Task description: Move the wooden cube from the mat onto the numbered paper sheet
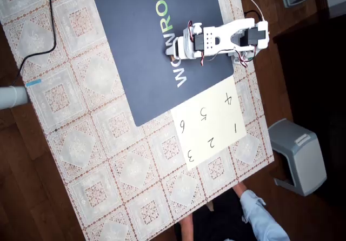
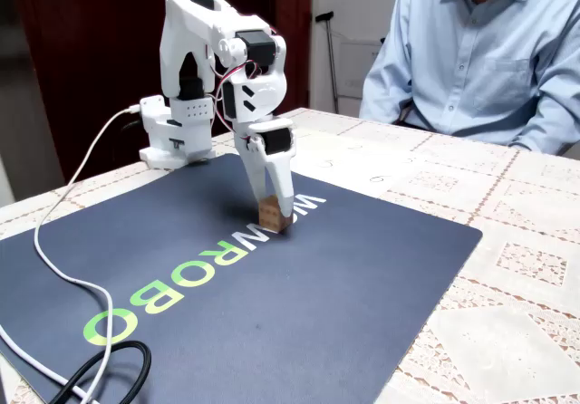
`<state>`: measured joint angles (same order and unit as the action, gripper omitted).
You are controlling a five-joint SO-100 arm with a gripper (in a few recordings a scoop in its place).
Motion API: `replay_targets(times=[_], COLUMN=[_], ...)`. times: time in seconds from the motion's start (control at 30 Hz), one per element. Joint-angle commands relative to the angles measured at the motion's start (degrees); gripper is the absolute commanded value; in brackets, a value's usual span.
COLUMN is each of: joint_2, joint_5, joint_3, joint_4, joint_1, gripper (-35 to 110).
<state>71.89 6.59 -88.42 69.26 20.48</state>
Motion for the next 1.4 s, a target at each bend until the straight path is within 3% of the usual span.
replay_targets(times=[0.0,0.23,0.5,0.67,0.9,1.1,1.37], joint_2=[0.00,-2.11,1.05,11.25,22.76,17.75,9.14], joint_5=[1.49,5.89,6.59,5.36,-2.11,-8.09,-4.75], joint_3=[2.02,4.39,1.67,-8.09,-9.76,2.37,10.11], joint_4=[-0.09,0.79,0.44,-4.57,-2.11,4.04,3.52], joint_1=[0.53,-0.26,-1.32,-8.35,-28.56,-51.24,-76.73], gripper=[21,1,0,0,0,0,0])
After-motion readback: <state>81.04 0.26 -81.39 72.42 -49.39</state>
